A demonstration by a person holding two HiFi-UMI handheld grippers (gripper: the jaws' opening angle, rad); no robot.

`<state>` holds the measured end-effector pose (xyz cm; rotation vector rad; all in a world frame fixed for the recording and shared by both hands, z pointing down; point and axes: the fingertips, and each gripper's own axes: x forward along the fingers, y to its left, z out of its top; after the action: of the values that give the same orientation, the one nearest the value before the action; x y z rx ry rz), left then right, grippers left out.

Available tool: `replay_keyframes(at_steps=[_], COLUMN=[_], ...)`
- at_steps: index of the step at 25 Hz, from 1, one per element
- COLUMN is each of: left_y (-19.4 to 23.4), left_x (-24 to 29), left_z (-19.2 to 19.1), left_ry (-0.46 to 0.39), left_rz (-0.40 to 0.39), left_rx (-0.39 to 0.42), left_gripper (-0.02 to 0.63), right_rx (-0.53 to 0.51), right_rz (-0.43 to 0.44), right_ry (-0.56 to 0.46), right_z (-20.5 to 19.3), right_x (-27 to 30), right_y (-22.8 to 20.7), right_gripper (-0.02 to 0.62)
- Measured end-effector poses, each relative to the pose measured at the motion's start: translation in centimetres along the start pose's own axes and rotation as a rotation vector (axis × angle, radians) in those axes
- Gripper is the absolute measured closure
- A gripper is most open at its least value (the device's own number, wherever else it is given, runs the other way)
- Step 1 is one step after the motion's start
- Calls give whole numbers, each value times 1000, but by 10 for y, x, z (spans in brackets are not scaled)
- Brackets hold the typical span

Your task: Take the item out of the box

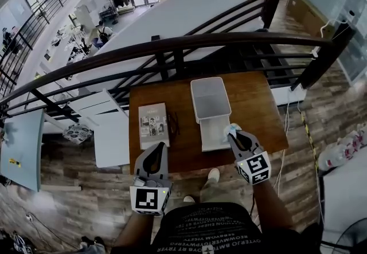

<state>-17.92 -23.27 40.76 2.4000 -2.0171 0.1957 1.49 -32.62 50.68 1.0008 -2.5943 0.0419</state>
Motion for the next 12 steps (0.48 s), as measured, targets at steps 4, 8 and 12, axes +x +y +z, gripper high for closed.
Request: replay_keyframes(at_steps=[4,8,12], left_y=[-1,-1,-5], left_x=[-7,-12,-16], left_z=[1,9,9], left_ry=[-7,-17,-14], left_rz=[1,-10,-23], left_rx=[4,-8,4], left_gripper=[601,601,601], right_rx=[-34,-60,-66], right_rz=[2,7,7], right_ry=[-68,-102,-112], right_z=[34,58,67], right_x=[-21,-35,-47], right_y=[10,19,22], right_gripper=[566,566,566])
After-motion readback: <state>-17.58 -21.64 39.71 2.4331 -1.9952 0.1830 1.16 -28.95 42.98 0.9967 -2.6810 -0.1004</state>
